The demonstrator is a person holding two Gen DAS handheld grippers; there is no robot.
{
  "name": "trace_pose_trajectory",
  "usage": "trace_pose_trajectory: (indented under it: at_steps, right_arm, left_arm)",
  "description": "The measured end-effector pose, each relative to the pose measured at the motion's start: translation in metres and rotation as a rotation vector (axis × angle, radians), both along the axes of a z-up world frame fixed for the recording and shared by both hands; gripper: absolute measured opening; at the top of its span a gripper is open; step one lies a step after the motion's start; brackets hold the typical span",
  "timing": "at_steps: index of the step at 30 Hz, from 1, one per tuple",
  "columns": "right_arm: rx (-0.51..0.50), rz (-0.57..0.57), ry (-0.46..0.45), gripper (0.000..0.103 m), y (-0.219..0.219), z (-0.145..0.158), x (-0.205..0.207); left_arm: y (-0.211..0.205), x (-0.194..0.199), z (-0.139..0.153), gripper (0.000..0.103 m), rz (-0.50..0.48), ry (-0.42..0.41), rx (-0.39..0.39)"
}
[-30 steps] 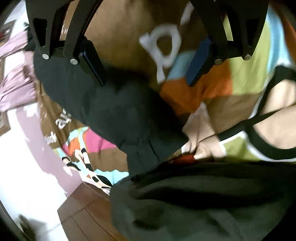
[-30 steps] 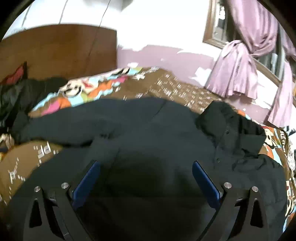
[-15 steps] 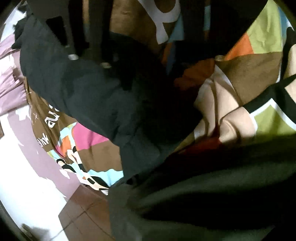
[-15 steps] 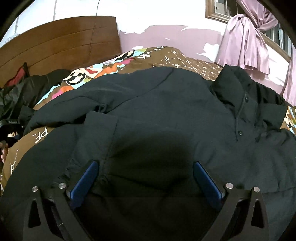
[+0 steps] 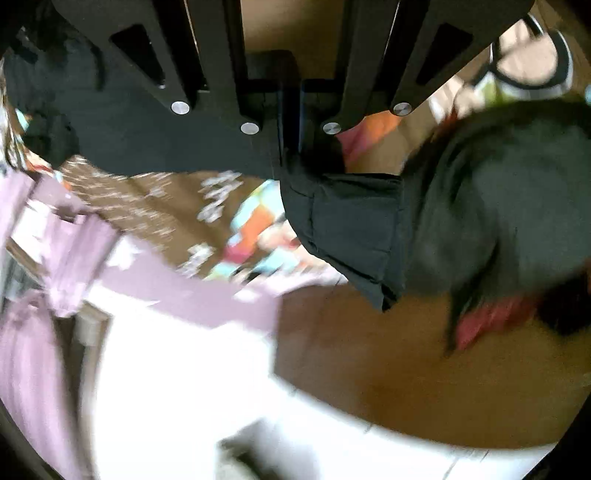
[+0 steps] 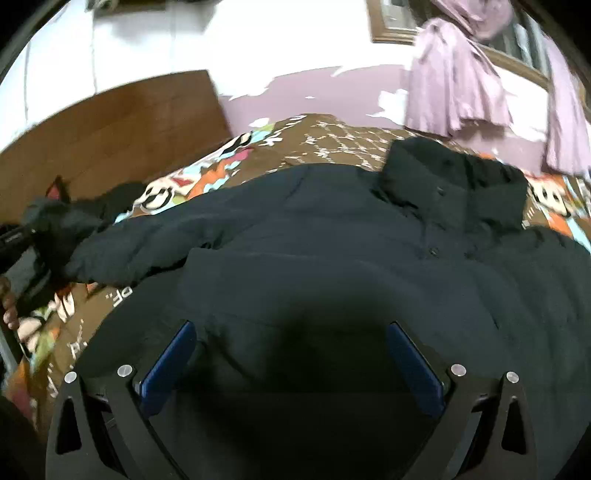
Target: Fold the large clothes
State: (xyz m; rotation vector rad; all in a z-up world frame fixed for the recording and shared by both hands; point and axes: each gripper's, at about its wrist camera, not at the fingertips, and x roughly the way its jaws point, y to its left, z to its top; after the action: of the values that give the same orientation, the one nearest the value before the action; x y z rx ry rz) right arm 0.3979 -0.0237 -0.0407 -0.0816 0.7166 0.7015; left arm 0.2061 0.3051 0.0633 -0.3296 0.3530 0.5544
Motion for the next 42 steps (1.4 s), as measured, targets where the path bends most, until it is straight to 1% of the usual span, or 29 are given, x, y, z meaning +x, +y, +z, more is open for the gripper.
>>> trace_pose_trajectory:
  at_steps: [1,3,4,6,7,9,10,11,13,15,18,22,23,25,27,29,31,34,35,36,38,41,42]
  right_arm:
    - [0.014,-0.012,0.009,0.103,-0.005,0.001,0.0]
    - [0.044,-0.049,0.011,0.103,-0.02,0.006,0.0]
    - [0.052,-0.071,0.004,0.103,-0.027,0.01,0.0]
    - [0.058,-0.097,-0.021,0.103,-0.039,0.018,0.001]
    - [0.062,-0.109,-0.034,0.103,-0.044,0.023,0.001]
    - [0.082,-0.148,-0.061,0.103,-0.061,0.033,0.003]
    - [0.1,-0.166,-0.068,0.103,-0.07,0.038,0.005]
    - [0.113,-0.177,-0.07,0.103,-0.076,0.041,0.007]
    - [0.153,-0.209,-0.064,0.103,-0.096,0.048,0.013]
    - [0.193,-0.225,-0.048,0.103,-0.114,0.051,0.018]
    - [0.251,-0.253,-0.019,0.103,-0.142,0.052,0.026]
    - [0.354,-0.272,0.051,0.103,-0.178,0.047,0.036]
    - [0.399,-0.264,0.077,0.103,-0.187,0.043,0.039]
    - [0.533,-0.213,0.141,0.103,-0.205,0.033,0.041]
    - [0.604,-0.192,0.186,0.103,-0.216,0.024,0.04]
    - [0.646,-0.171,0.228,0.103,-0.221,0.016,0.04]
    - [0.681,-0.139,0.3,0.103,-0.221,0.006,0.043]
    - [0.705,-0.114,0.39,0.103,-0.215,-0.008,0.047]
    - [0.693,-0.118,0.417,0.103,-0.211,-0.012,0.047]
    - [0.66,-0.13,0.429,0.1,-0.207,-0.014,0.047]
    - [0.6,-0.144,0.433,0.093,-0.2,-0.015,0.048]
    - [0.589,-0.122,0.442,0.091,-0.19,-0.015,0.044]
    - [0.588,-0.118,0.442,0.086,-0.187,-0.014,0.043]
  left_arm:
    - [-0.007,0.008,0.007,0.003,-0.034,-0.019,0.021]
    - [-0.036,0.014,0.031,0.003,-0.136,-0.071,0.062]
    - [-0.048,0.024,0.037,0.003,-0.18,-0.091,0.08]
    - [-0.074,0.031,0.052,0.003,-0.276,-0.119,0.116]
    - [-0.091,0.036,0.058,0.003,-0.339,-0.127,0.133]
    - [-0.125,0.047,0.065,0.003,-0.494,-0.113,0.145]
    - [-0.135,0.053,0.067,0.003,-0.548,-0.105,0.143]
    - [-0.151,0.06,0.066,0.003,-0.623,-0.087,0.143]
    - [-0.178,0.071,0.061,0.003,-0.718,-0.048,0.15]
    - [-0.206,0.085,0.05,0.003,-0.807,0.008,0.137]
    - [-0.242,0.104,0.028,0.003,-0.872,0.094,0.126]
    - [-0.279,0.122,-0.006,0.003,-0.921,0.206,0.117]
    - [-0.288,0.125,-0.015,0.003,-0.93,0.237,0.12]
    - [-0.301,0.135,-0.033,0.003,-0.938,0.294,0.123]
    - [-0.314,0.141,-0.053,0.003,-0.94,0.353,0.128]
    - [-0.317,0.14,-0.076,0.003,-0.941,0.396,0.14]
    - [-0.324,0.14,-0.099,0.003,-0.952,0.457,0.159]
    - [-0.333,0.135,-0.118,0.003,-0.957,0.515,0.222]
    - [-0.336,0.133,-0.124,0.003,-0.956,0.521,0.247]
    - [-0.337,0.133,-0.126,0.003,-0.953,0.524,0.263]
    - [-0.335,0.134,-0.132,0.003,-0.953,0.523,0.265]
    - [-0.334,0.132,-0.135,0.004,-0.962,0.518,0.277]
    - [-0.333,0.133,-0.136,0.005,-0.974,0.522,0.277]
